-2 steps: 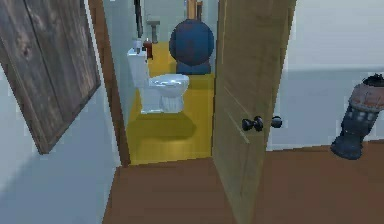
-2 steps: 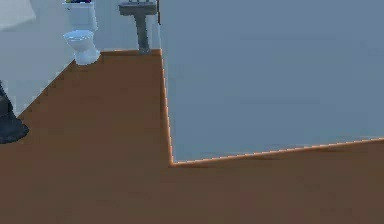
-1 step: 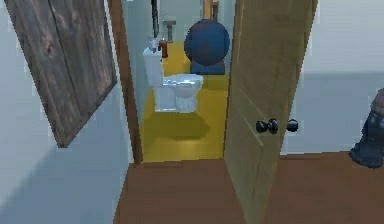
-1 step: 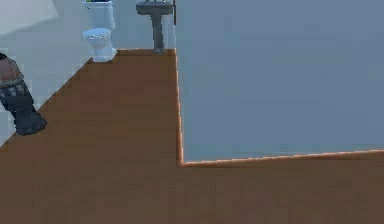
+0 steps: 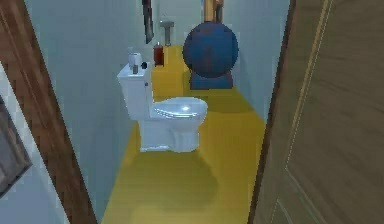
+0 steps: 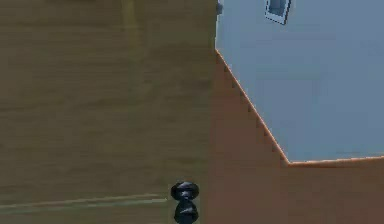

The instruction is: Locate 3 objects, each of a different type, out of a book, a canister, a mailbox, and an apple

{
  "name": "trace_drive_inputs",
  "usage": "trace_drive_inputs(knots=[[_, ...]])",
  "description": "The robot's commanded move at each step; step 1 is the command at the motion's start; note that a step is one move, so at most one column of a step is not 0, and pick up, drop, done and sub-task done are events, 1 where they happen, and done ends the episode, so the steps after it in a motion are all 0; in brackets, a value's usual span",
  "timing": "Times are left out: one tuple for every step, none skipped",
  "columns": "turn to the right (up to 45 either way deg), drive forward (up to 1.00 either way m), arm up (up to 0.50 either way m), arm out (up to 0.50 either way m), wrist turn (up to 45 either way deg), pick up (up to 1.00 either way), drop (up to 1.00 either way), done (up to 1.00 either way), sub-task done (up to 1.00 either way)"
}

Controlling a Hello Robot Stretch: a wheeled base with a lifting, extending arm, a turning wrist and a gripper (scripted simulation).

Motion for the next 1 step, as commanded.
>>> trace_drive_inputs(knots=[[0.0, 1.00, 0.00, 0.00, 0.0, 0.00, 0.00, 0.00, 0.00]])
